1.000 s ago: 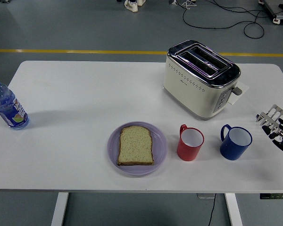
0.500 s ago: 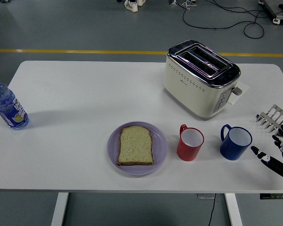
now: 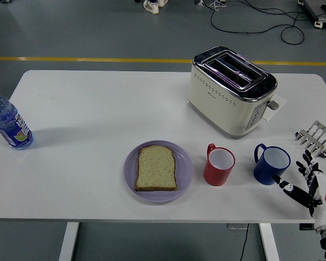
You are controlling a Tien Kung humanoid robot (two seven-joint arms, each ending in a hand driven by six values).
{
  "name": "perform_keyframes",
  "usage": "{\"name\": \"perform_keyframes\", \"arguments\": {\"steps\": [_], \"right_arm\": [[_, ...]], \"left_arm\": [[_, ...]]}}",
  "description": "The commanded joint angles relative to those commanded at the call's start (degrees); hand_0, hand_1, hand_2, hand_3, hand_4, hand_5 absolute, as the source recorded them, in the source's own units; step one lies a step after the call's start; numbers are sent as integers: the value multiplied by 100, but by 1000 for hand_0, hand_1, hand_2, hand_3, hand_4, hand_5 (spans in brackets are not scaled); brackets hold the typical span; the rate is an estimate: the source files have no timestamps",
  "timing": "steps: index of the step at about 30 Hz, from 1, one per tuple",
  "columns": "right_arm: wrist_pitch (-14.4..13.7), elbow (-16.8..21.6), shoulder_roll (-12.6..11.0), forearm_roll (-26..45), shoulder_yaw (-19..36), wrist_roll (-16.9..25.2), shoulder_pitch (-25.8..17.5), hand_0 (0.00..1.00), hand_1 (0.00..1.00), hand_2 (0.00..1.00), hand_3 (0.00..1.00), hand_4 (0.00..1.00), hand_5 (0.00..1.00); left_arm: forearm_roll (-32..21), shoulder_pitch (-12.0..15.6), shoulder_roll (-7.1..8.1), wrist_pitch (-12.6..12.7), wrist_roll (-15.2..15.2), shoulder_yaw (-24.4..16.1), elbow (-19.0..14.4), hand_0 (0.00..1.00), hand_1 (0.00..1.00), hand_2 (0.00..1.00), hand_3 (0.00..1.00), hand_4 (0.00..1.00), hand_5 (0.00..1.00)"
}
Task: Pick up the cup,pour liquid into bread,place the cup on the desk
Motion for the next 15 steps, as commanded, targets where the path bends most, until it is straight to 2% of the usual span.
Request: {"name": "perform_keyframes", "arguments": {"steps": [7,15], "right_arm": [[-138,-416,134,-49,-159,41,407,959,894,988,998,998,89],[-170,-826,273,56,-220,98,628,959,889,987,998,998,80]], "left_arm": [[3,-34,-14,2,0,-29,-5,646,641,636,527,291,771],[-11,-39,-14,2,0,-39,-10,645,642,637,527,290,771]]}}
